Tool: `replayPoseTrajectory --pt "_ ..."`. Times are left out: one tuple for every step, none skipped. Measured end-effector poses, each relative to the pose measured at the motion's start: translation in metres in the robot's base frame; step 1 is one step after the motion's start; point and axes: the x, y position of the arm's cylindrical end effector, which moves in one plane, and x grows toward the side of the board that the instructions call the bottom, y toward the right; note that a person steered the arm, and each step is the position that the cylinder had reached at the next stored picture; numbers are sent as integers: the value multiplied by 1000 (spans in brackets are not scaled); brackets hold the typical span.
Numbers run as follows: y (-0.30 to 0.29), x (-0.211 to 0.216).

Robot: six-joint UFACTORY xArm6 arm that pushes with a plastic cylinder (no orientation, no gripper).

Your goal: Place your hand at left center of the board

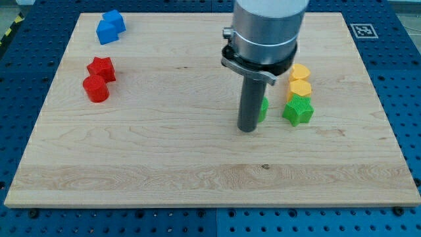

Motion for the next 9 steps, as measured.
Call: replayPoseTrajectory --pt "-9 -14" --pt "11 -12" --pt "17 -11" --pt "-19 0" --pt "-75 14" --pt "-138 24" --pt "-198 23" --pt "-248 11" --pt "-281 -10"
